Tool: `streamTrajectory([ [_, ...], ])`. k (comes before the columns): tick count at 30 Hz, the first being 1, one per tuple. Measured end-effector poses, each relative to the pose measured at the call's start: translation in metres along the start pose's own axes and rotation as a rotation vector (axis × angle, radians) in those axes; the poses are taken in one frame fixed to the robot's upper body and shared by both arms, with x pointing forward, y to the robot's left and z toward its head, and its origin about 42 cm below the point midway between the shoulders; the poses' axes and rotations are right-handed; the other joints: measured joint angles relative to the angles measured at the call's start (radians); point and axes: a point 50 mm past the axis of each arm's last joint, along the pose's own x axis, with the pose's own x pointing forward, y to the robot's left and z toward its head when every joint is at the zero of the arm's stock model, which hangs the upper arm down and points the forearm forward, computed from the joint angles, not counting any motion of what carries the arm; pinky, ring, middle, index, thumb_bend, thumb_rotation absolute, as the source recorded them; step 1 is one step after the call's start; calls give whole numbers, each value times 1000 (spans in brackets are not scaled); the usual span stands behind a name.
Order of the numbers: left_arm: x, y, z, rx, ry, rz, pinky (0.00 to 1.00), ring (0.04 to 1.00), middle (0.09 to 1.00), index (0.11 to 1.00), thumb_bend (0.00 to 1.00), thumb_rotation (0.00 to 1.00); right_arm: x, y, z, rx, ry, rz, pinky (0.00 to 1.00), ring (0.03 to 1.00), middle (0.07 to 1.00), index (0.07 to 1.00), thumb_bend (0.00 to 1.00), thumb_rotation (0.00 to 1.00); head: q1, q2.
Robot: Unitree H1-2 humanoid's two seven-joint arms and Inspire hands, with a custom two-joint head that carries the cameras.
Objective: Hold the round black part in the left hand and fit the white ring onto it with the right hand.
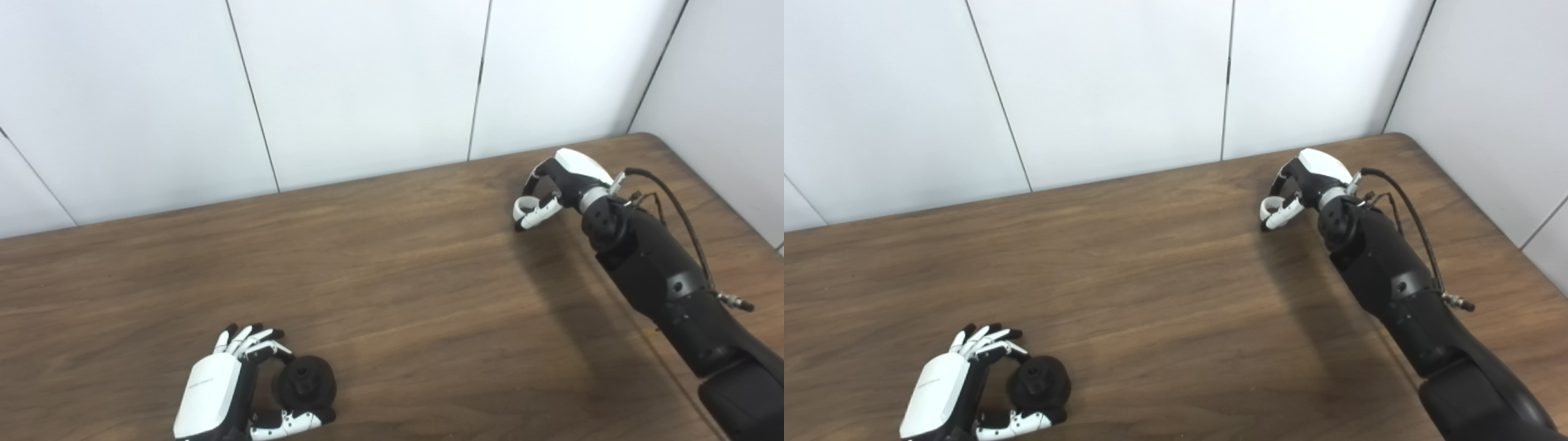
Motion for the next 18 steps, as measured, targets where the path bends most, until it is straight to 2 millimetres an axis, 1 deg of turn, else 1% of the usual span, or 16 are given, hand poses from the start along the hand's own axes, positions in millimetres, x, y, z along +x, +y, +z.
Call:
streamTrajectory([
  [5,0,0,0,0,0,-1,1000,912,811,484,524,51,-2,0,-1,1,-3,-3,1000,994,843,489,517,132,-2,0],
  [11,0,0,0,0,-1,-1,1000,914,811,484,524,51,-15,3,0,-7,-46,-12,1000,1000,844,488,518,131,6,0],
  [14,0,0,0,0,-1,-1,1000,916,810,484,524,51,-25,4,11,-24,-105,-2,1000,1000,853,488,517,132,14,-2],
  [18,1,0,2,4,-4,-1,1000,917,811,484,524,51,-37,-2,35,-43,-214,-1,1000,1000,849,487,517,132,23,-3],
])
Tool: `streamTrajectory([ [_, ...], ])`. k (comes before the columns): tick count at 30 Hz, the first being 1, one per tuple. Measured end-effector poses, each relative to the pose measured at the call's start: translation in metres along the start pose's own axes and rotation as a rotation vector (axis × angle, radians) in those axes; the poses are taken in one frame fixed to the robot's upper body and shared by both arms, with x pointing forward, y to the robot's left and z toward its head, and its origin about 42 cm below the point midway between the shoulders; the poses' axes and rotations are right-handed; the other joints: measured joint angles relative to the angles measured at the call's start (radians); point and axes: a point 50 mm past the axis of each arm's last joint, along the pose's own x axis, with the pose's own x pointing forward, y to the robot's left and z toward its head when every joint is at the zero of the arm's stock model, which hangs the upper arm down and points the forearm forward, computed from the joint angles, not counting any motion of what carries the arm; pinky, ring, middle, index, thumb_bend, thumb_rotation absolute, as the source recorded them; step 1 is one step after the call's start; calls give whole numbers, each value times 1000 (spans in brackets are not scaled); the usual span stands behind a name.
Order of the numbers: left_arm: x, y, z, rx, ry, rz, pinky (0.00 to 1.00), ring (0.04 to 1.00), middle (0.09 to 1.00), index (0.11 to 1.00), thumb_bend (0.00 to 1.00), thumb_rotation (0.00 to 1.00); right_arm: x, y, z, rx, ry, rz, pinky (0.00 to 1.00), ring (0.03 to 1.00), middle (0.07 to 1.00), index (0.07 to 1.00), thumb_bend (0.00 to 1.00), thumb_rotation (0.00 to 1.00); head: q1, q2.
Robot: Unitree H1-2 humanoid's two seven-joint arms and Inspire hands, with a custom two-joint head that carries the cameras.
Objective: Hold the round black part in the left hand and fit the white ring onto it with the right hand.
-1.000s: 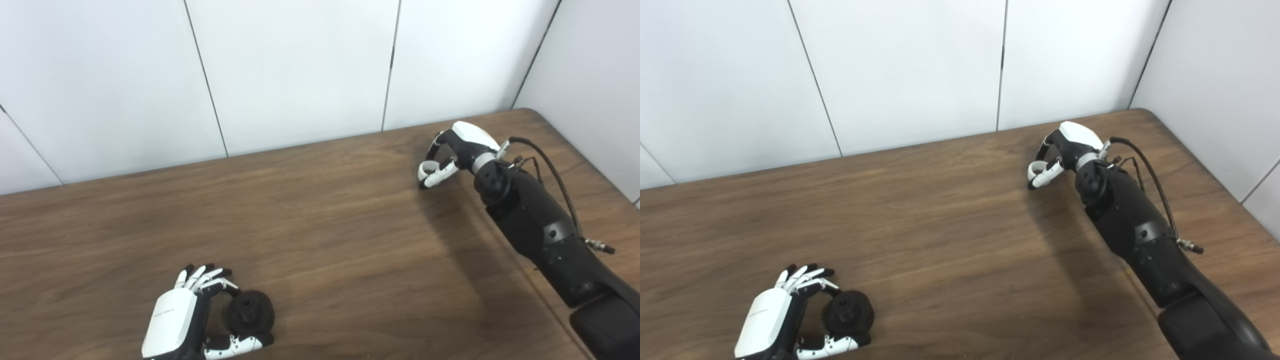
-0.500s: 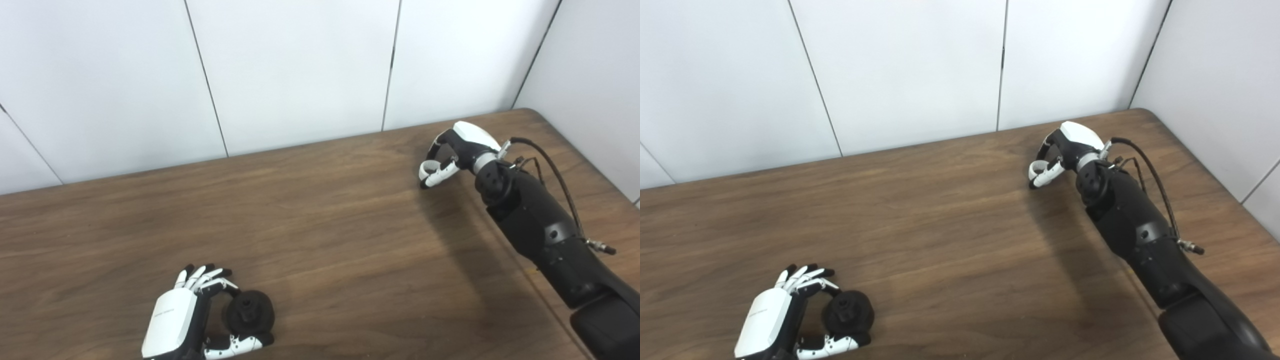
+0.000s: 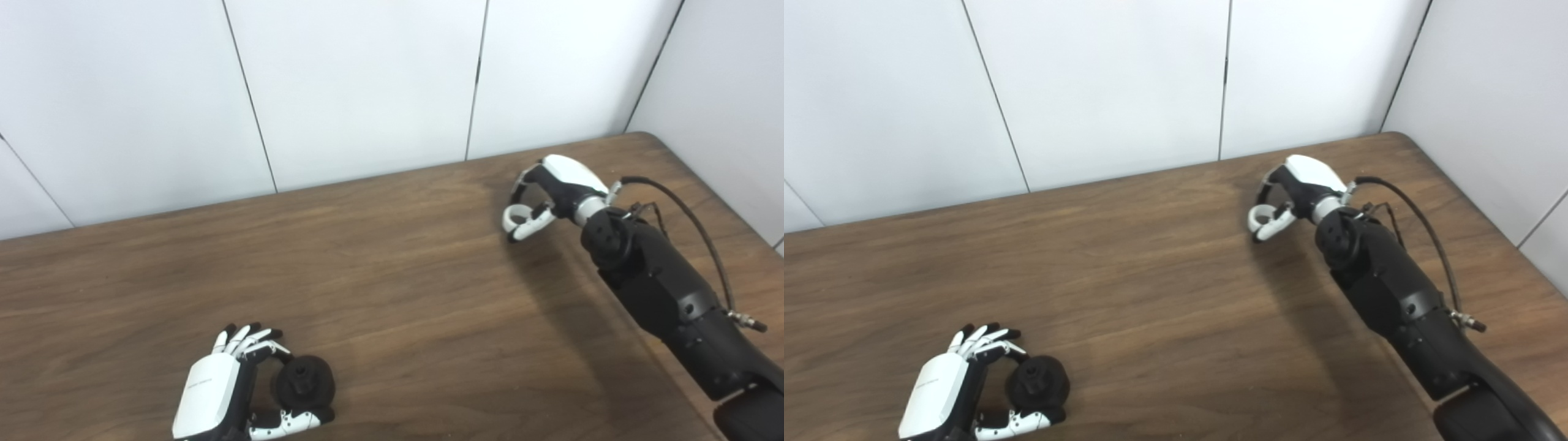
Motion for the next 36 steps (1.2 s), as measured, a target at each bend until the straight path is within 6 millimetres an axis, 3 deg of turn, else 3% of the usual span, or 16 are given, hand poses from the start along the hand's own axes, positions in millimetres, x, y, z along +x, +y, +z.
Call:
streamTrajectory([
  [6,1,-2,2,2,-6,5,1000,913,806,484,523,52,-12,-4,33,-24,-125,15,1000,1000,847,487,517,134,21,0],
  [16,5,-9,10,8,-13,18,1000,910,803,484,523,51,-44,-5,88,-45,-337,61,966,1000,855,486,519,132,123,12],
  [21,8,-14,17,2,-10,21,1000,916,808,483,523,51,-64,4,106,-53,-437,119,946,1000,861,486,518,132,196,20],
  [36,19,-24,35,9,3,19,1000,917,804,483,524,49,-100,25,152,-53,-653,209,968,1000,858,486,518,136,262,35],
])
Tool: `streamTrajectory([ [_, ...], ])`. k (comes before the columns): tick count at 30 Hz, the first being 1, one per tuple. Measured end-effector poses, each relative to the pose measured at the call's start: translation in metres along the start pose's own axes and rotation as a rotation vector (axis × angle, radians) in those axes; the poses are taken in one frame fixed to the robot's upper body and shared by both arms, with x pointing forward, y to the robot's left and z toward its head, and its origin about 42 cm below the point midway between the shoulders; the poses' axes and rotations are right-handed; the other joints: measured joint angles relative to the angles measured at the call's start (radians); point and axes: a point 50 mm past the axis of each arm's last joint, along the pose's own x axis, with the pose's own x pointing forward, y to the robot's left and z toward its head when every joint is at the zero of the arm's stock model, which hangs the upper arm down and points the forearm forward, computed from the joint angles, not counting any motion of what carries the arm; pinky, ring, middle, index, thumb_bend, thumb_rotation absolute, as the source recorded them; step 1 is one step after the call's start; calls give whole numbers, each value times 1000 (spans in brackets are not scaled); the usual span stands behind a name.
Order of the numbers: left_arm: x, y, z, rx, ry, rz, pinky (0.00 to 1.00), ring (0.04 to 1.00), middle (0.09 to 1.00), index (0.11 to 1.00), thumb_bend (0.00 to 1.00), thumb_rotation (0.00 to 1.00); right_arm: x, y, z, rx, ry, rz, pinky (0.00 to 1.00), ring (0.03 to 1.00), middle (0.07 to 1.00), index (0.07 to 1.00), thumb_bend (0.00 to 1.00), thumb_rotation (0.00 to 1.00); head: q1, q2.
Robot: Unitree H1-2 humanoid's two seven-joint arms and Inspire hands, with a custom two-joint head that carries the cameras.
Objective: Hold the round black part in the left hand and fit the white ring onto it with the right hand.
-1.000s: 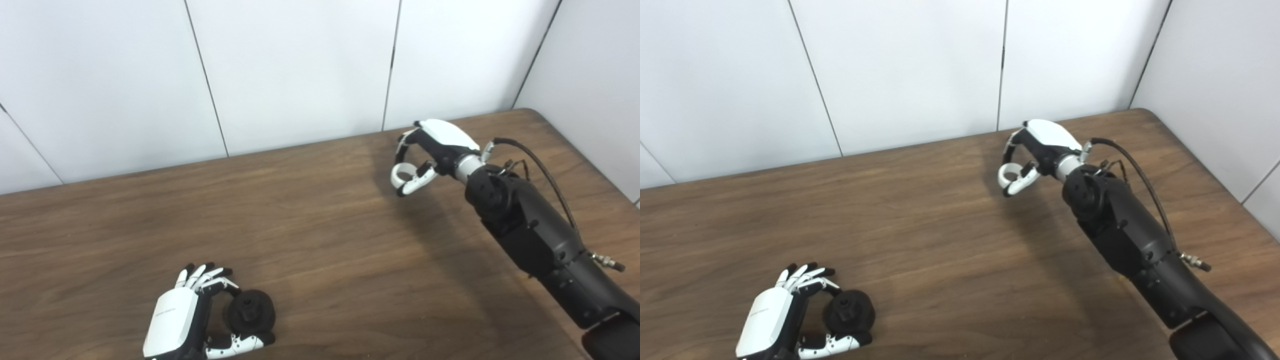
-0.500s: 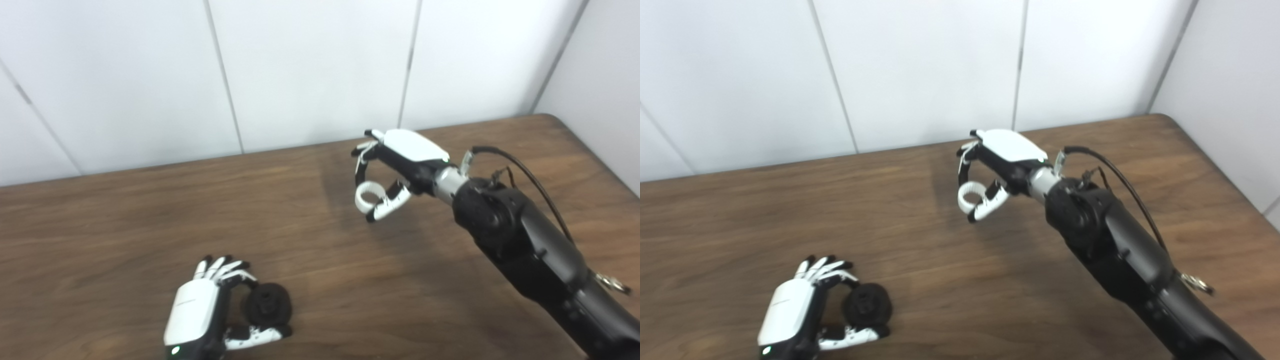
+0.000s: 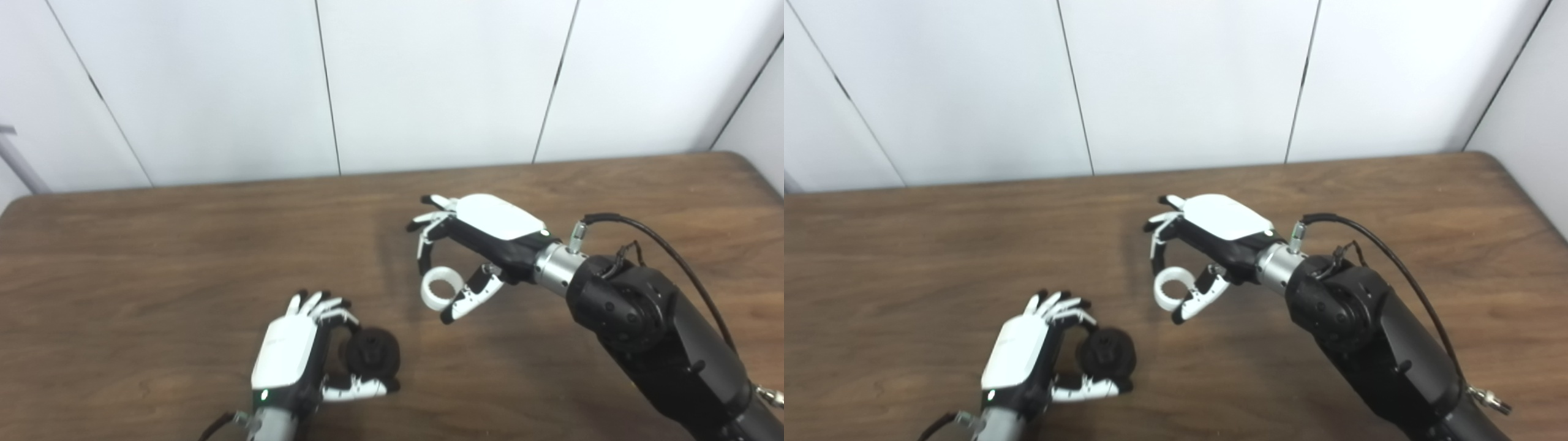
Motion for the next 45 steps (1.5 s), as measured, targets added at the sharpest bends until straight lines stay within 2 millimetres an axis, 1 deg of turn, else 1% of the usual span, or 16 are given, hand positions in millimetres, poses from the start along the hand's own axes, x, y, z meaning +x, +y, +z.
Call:
streamTrajectory([
  [5,3,-3,3,8,-7,4,1000,916,802,483,524,50,2,4,5,-7,-25,20,999,1000,864,486,517,137,12,5],
  [14,6,-7,9,7,-5,8,1000,914,803,483,524,49,9,10,20,-6,-89,19,1000,1000,864,486,517,138,31,12],
  [24,10,-11,15,11,-2,17,1000,906,800,483,524,50,15,15,31,-12,-130,25,1000,1000,859,485,517,135,45,15],
  [31,10,-12,17,13,-3,16,1000,903,797,483,523,50,19,18,30,-12,-132,34,1000,1000,859,486,517,134,52,17],
  [37,11,-12,18,14,-3,15,1000,908,801,484,523,50,23,24,27,0,-122,48,998,1000,856,486,517,133,57,17],
  [40,11,-13,19,14,-5,14,1000,902,797,483,523,50,27,30,25,15,-111,62,994,1000,859,486,517,133,61,17],
  [45,11,-13,20,13,-7,15,1000,899,795,484,523,50,27,34,23,12,-110,64,997,1000,859,486,518,132,69,17],
])
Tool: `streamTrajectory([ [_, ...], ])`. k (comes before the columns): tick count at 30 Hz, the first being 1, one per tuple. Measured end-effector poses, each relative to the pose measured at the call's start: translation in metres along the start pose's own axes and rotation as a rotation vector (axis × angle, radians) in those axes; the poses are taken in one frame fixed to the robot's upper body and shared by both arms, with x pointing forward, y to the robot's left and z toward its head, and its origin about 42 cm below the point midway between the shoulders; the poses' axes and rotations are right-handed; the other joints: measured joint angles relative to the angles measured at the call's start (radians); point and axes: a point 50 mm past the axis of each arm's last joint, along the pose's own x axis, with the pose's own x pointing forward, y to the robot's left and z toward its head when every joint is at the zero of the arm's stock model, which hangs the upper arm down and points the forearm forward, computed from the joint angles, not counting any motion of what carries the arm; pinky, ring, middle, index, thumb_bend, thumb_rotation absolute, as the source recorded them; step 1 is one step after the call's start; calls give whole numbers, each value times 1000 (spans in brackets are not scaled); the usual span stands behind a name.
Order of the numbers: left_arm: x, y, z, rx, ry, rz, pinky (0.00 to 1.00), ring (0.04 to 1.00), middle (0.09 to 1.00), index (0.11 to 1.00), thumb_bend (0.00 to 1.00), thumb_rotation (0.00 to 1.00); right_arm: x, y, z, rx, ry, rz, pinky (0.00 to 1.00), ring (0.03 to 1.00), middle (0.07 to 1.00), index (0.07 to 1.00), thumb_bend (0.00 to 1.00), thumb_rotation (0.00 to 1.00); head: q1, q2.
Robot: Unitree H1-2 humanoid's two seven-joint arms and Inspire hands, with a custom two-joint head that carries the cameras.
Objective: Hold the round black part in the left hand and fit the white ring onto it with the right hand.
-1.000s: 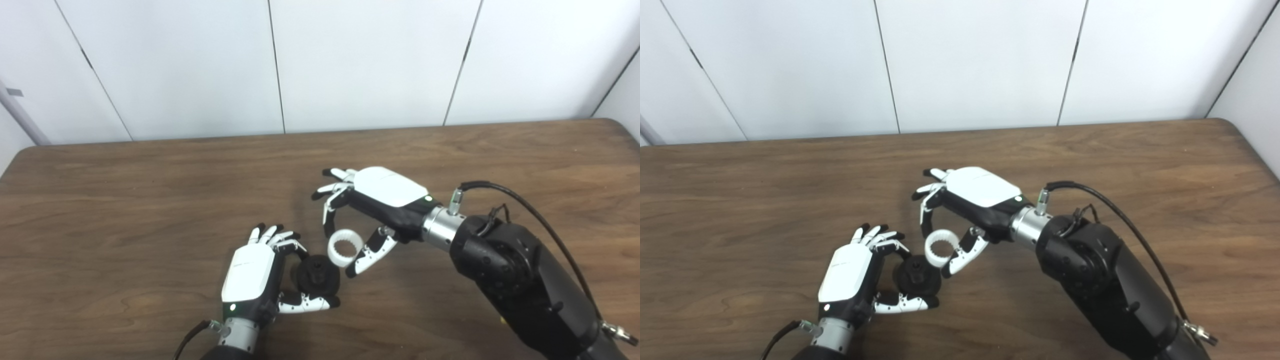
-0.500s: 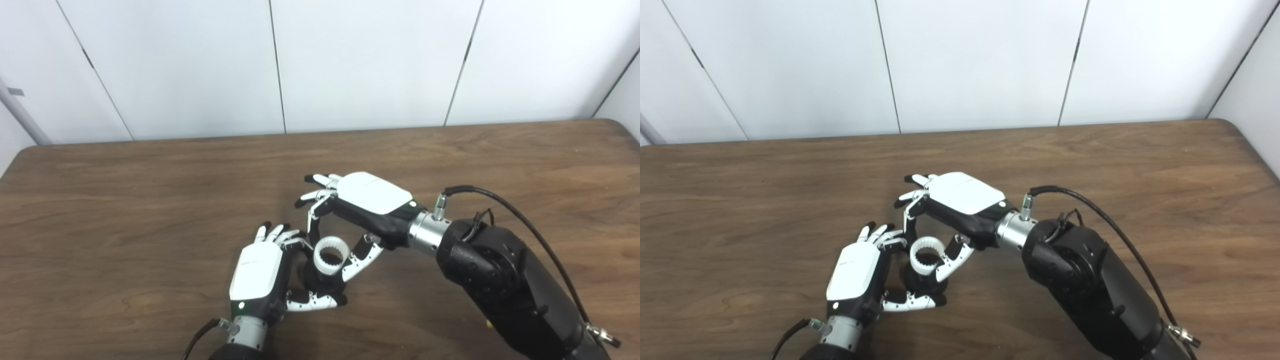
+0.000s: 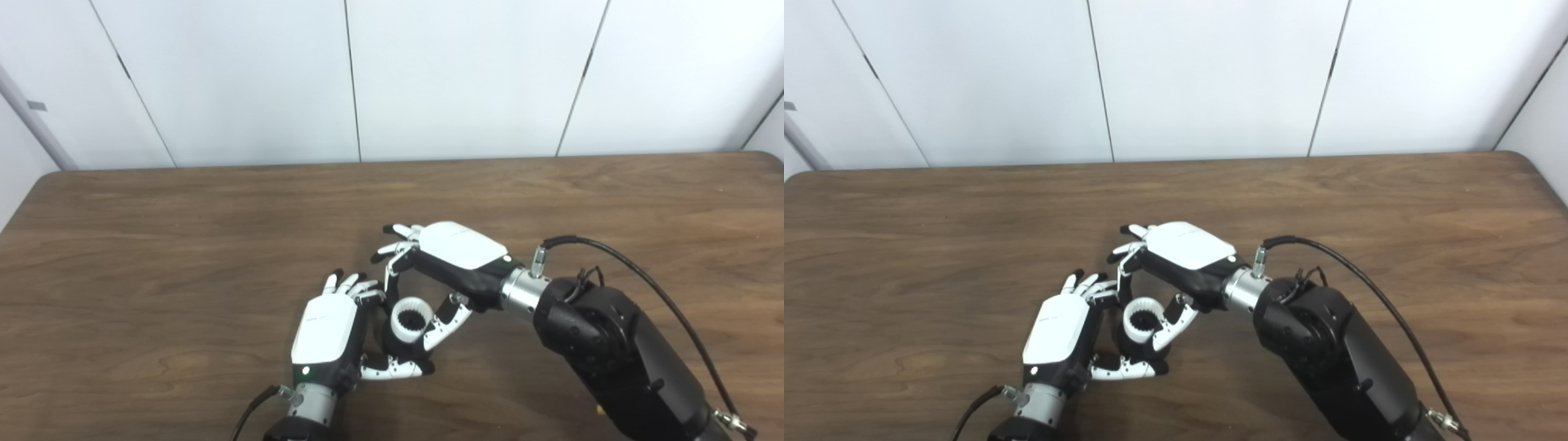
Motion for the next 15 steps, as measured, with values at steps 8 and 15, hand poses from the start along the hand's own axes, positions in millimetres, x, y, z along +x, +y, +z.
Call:
streamTrajectory([
  [8,0,-2,2,-2,-1,0,1000,894,793,484,523,50,1,4,-4,-4,7,4,999,1000,858,486,518,132,6,2],
  [15,1,-3,4,0,-6,2,1000,895,793,484,523,50,1,5,-4,-8,3,7,1000,1000,862,486,517,132,9,2],
])
